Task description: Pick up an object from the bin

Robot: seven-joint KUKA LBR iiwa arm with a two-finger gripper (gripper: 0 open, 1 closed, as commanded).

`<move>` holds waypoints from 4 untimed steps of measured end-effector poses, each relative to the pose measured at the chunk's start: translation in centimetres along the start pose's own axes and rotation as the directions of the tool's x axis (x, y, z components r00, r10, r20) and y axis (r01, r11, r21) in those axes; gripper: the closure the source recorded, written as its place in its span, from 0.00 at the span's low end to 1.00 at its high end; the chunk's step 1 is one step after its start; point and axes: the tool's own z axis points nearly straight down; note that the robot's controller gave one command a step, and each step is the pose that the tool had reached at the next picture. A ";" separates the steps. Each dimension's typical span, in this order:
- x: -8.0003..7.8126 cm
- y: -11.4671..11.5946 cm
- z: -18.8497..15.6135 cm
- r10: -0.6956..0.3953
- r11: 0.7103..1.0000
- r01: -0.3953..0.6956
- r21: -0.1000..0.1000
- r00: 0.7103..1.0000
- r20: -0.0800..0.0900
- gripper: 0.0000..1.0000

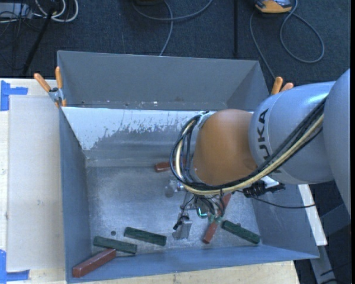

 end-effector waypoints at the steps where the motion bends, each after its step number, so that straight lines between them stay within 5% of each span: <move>1: 2.5 -4.4 6.1 0.006 1.000 -0.006 0.000 1.000 0.009 0.00; 2: 1.0 0.5 1.2 -0.271 0.963 0.271 0.001 0.962 0.012 0.00; 3: 0.7 1.9 0.8 -0.422 0.907 0.422 0.003 0.907 0.009 0.00; 4: 2.9 8.6 5.9 -0.442 0.897 0.442 0.006 0.897 0.024 0.00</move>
Offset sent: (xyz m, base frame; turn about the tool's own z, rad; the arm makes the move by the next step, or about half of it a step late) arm -0.0253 -0.0420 -0.0583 0.0008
